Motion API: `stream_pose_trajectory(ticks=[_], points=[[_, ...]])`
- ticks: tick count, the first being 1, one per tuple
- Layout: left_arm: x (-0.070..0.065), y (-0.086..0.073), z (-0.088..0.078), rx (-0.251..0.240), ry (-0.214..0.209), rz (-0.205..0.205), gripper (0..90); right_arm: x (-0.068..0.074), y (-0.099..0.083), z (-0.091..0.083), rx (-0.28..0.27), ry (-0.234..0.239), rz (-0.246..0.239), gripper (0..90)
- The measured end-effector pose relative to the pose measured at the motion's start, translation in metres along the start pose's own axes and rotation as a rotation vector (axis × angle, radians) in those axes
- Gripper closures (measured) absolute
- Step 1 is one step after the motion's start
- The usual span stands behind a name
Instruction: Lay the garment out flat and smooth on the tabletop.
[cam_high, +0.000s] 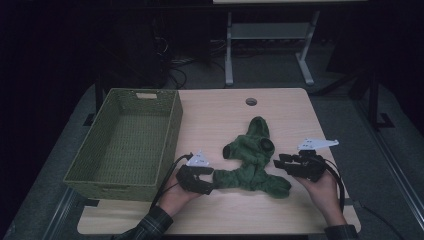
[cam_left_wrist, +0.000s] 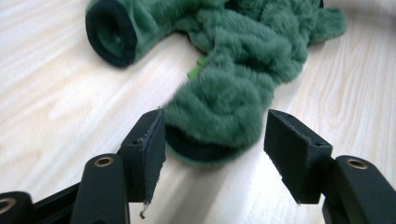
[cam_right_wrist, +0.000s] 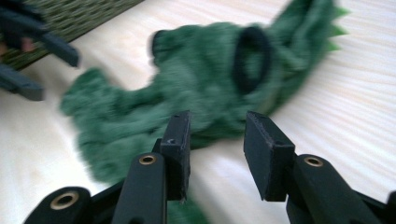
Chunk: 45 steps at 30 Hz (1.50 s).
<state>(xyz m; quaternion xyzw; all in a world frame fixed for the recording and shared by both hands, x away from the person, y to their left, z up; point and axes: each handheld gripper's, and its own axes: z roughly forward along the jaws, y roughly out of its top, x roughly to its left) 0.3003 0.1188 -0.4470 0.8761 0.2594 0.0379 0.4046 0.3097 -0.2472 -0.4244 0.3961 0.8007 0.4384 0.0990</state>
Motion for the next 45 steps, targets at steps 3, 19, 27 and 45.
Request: stream_pose_trajectory(ticks=[3,19,27,45], points=[[-0.005,-0.007,-0.001,0.013,0.016,0.016,35.7,0.019,0.001,0.004,0.005,0.034,-0.035,61.7],[-0.02,-0.035,0.001,0.092,0.12,0.084,16.5,0.076,0.015,0.043,0.023,0.166,-0.152,64.8],[-0.017,-0.046,-0.001,0.019,0.091,0.106,15.1,0.101,0.021,0.065,0.041,0.217,-0.197,66.5],[-0.016,-0.046,-0.001,0.022,0.09,0.11,15.0,0.129,0.012,0.126,0.179,0.138,-0.3,78.5]])
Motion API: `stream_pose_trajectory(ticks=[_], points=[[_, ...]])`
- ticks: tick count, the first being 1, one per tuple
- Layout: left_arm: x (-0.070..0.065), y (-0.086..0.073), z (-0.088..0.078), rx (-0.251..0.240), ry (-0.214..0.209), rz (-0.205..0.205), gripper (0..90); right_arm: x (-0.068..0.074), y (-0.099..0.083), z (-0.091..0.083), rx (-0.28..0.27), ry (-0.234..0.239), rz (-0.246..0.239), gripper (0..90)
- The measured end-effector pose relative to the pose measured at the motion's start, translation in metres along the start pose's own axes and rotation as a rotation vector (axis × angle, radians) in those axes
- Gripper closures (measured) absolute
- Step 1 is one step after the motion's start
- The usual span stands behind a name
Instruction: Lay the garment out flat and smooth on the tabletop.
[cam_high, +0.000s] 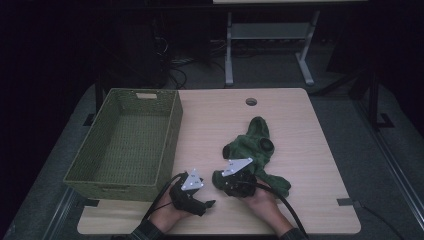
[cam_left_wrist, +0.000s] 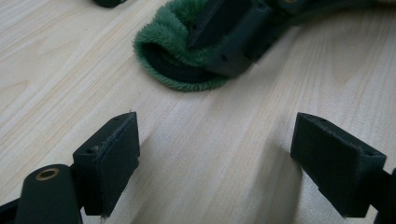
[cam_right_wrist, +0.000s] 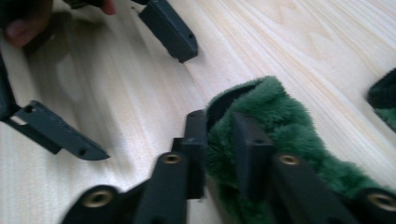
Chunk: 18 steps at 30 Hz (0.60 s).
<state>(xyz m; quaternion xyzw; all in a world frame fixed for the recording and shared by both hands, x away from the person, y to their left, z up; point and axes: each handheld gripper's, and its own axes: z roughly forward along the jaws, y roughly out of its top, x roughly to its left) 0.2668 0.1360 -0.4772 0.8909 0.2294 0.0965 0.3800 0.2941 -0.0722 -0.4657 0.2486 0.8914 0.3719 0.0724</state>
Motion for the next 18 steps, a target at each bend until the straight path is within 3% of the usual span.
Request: stream_pose_trajectory(ticks=[5,9,15,18], points=[[0.001,0.0,0.0,0.004,0.0,0.008,15.0,-0.005,0.001,-0.009,-0.045,0.038,0.04,83.1],[0.0,0.0,0.0,-0.002,-0.001,0.0,15.0,-0.009,0.004,-0.029,-0.114,0.065,0.07,83.0],[0.0,0.0,0.0,-0.002,-0.002,-0.001,15.0,-0.017,0.0,-0.059,-0.204,0.064,0.11,83.2],[0.0,0.0,0.001,-0.002,-0.002,-0.001,15.0,-0.023,-0.006,-0.074,-0.232,0.042,0.125,82.9]])
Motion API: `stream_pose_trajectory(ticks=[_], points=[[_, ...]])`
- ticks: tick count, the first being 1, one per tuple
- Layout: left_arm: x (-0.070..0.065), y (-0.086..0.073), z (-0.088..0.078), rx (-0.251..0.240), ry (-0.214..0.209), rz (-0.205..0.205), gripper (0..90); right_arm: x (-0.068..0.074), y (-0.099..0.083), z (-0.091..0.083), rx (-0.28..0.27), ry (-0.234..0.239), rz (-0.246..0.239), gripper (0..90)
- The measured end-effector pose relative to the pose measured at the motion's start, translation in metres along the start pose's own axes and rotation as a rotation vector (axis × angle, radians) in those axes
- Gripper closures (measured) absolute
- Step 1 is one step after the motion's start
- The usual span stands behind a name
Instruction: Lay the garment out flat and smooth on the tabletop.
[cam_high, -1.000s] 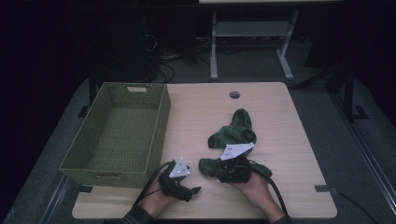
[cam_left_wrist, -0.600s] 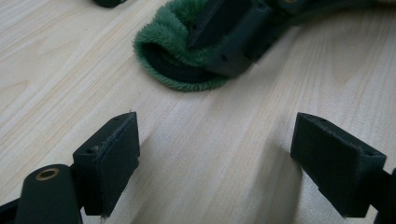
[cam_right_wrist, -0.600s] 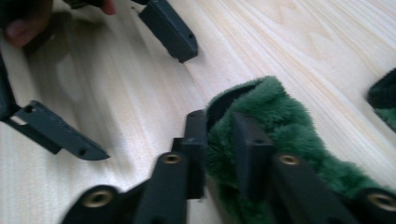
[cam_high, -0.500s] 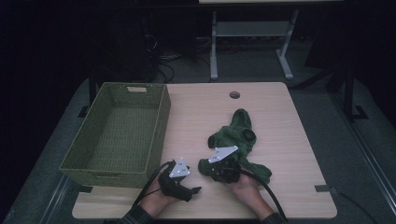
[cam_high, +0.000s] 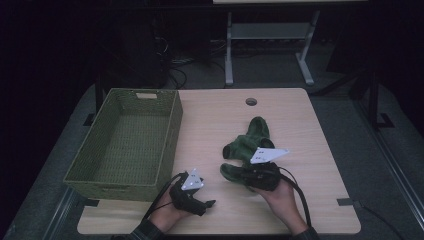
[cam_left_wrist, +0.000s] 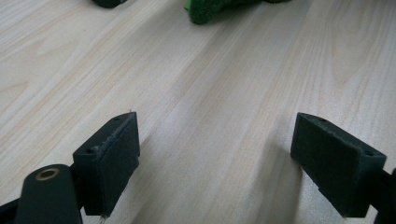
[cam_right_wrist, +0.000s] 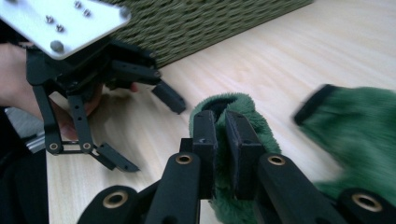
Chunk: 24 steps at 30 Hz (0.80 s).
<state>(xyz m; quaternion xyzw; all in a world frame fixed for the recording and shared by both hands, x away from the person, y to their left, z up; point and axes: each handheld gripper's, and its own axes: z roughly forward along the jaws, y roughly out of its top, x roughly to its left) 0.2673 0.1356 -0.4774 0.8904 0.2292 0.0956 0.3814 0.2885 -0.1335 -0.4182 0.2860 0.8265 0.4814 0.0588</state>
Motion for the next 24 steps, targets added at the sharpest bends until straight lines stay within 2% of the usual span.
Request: stream_pose_trajectory(ticks=[5,9,18,20,24], points=[[0.0,0.0,0.0,0.0,0.0,0.0,15.0,-0.012,-0.004,-0.021,-0.034,-0.042,0.032,83.2],[0.0,0.0,0.0,0.0,0.0,0.0,15.0,-0.019,-0.01,-0.031,-0.031,-0.076,0.051,85.0],[0.0,0.0,0.0,0.003,-0.001,0.003,15.0,-0.03,-0.028,-0.031,0.071,-0.144,0.091,88.4],[0.0,0.0,0.0,0.003,-0.001,0.003,15.0,-0.032,-0.029,-0.031,0.1,-0.179,0.086,88.2],[0.0,0.0,0.0,0.002,0.0,0.002,15.0,-0.035,-0.032,-0.041,0.08,-0.194,0.1,87.1]])
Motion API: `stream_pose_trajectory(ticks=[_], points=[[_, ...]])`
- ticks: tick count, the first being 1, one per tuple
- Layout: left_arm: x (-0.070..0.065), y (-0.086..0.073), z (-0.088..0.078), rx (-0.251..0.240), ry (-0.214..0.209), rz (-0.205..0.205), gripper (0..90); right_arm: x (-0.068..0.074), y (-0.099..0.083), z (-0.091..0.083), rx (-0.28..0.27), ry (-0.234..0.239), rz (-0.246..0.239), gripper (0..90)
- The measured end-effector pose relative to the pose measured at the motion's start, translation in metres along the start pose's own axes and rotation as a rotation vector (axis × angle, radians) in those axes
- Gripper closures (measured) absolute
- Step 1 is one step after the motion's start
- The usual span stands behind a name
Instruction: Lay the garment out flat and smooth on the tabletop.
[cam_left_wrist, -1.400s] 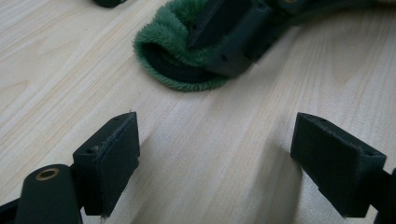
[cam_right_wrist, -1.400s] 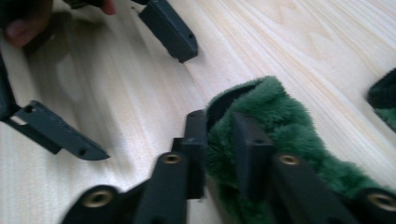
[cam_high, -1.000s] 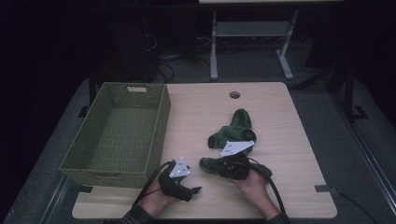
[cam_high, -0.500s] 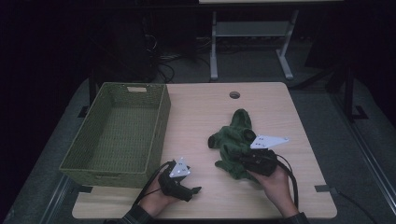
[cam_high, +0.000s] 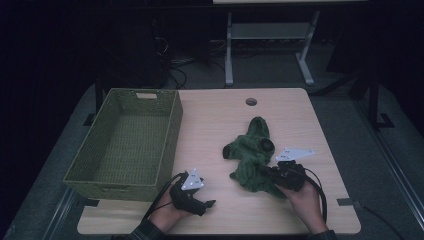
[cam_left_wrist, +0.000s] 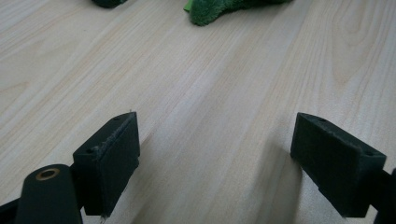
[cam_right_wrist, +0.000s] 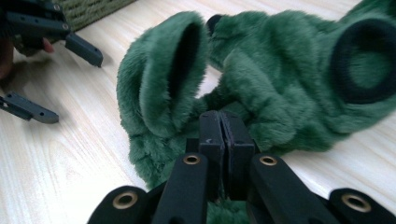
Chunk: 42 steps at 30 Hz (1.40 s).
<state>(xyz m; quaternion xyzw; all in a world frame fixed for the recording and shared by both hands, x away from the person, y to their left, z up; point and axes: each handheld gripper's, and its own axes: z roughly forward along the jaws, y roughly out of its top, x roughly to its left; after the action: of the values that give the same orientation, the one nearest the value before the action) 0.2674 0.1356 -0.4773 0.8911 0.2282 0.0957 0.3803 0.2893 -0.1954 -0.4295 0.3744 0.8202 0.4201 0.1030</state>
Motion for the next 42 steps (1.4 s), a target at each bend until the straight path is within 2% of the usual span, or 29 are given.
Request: stream_pose_trajectory(ticks=[3,8,12,16,18,21,28,31,33,37,40,42], points=[[0.0,0.0,0.0,0.0,0.0,-0.002,15.0,0.0,0.003,-0.009,-0.034,0.012,0.013,87.2],[0.0,0.0,0.001,-0.003,0.003,-0.002,15.0,0.01,0.026,-0.017,-0.098,0.051,-0.026,88.0],[0.0,0.001,0.001,-0.011,0.001,-0.011,15.0,0.023,0.044,-0.013,-0.111,0.081,-0.057,89.3],[0.0,0.0,0.001,-0.009,0.002,-0.009,15.1,0.028,0.054,-0.002,-0.109,0.094,-0.077,89.9],[0.0,0.001,0.001,-0.006,0.003,-0.003,15.0,0.027,0.054,0.006,-0.087,0.087,-0.084,90.0],[0.0,0.0,0.0,0.0,0.003,0.002,15.0,0.022,0.047,0.016,-0.038,0.053,-0.075,90.0],[0.0,0.0,0.001,-0.001,0.003,0.001,15.0,0.005,0.021,0.022,0.054,-0.03,-0.036,90.0],[0.0,0.0,0.0,-0.001,0.003,0.001,15.0,0.0,0.017,0.022,0.064,-0.044,-0.022,90.0],[0.0,0.0,0.0,-0.001,0.003,0.002,15.0,-0.001,0.017,0.022,0.065,-0.062,-0.031,90.0],[0.0,0.0,0.001,-0.001,0.001,-0.003,15.1,-0.006,0.014,0.038,0.128,-0.051,-0.024,90.0],[0.0,0.0,0.001,-0.001,0.001,-0.003,15.0,-0.002,0.011,0.056,0.178,-0.023,-0.038,90.0],[0.0,0.0,0.001,-0.001,0.001,-0.003,15.0,0.001,0.009,0.061,0.177,-0.021,-0.052,90.0]])
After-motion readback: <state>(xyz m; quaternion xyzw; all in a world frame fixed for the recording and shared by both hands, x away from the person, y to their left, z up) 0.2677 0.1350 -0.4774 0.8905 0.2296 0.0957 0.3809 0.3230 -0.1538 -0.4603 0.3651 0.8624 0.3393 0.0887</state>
